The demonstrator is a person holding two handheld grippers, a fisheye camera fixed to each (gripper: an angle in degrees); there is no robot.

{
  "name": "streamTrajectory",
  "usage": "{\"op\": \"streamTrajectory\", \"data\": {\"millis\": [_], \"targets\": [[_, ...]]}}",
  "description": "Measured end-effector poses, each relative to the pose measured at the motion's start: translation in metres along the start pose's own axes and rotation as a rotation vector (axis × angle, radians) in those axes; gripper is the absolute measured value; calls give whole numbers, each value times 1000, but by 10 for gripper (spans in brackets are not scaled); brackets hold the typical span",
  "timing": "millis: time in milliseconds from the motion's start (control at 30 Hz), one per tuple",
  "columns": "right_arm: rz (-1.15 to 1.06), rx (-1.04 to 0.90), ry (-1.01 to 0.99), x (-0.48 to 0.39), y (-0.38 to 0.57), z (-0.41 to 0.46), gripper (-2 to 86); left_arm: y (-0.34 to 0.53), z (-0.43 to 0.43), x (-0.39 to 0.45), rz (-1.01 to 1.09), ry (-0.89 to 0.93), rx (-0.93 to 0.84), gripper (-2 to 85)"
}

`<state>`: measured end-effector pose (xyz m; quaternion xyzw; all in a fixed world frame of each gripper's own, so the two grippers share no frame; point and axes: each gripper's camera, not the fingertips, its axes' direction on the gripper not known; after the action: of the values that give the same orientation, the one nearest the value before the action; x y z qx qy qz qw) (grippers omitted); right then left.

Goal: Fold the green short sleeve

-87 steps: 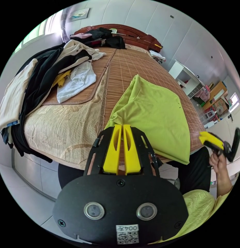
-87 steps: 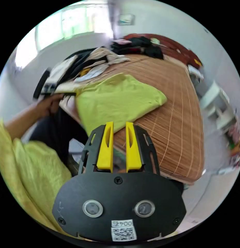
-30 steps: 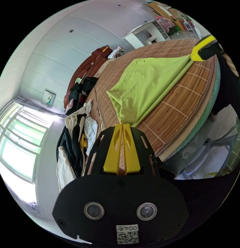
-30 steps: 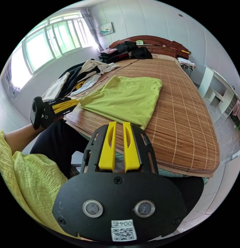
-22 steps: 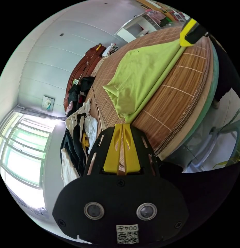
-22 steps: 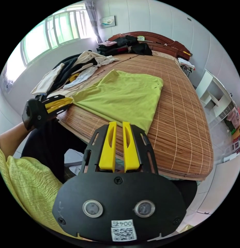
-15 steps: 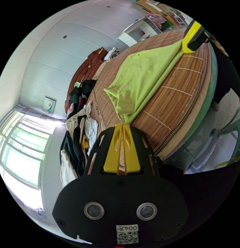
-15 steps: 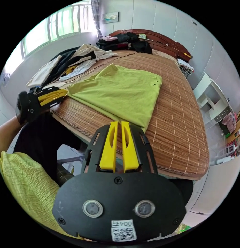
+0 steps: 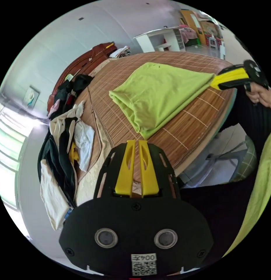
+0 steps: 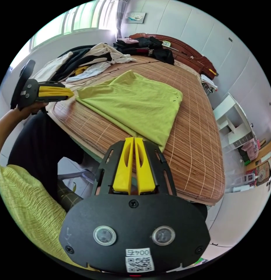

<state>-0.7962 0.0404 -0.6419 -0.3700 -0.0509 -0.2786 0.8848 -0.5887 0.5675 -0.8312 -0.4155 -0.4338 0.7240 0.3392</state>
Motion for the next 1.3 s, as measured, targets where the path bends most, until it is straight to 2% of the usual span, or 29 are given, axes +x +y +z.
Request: {"op": "streamTrajectory", "data": {"millis": [133, 333, 400, 800, 1000, 1300], "targets": [[47, 37, -106, 21, -4, -28, 25, -17, -15, 19, 287, -164, 27, 115], [68, 46, -112, 41, -9, -50, 26, -40, -14, 35, 638, -228, 27, 110], [77, 50, -113, 46, -11, -56, 26, -48, -12, 34, 691, -243, 20, 107], [-28, 21, 15, 60, -46, -77, 47, -81, -7, 32, 862, -214, 7, 85], [-205, 13, 119, 47, -73, -87, 59, -87, -2, 33, 932, -224, -11, 83], [-481, -29, 216, 23, -111, -92, 55, -93, 3, 25, 919, -224, -24, 76]]}}
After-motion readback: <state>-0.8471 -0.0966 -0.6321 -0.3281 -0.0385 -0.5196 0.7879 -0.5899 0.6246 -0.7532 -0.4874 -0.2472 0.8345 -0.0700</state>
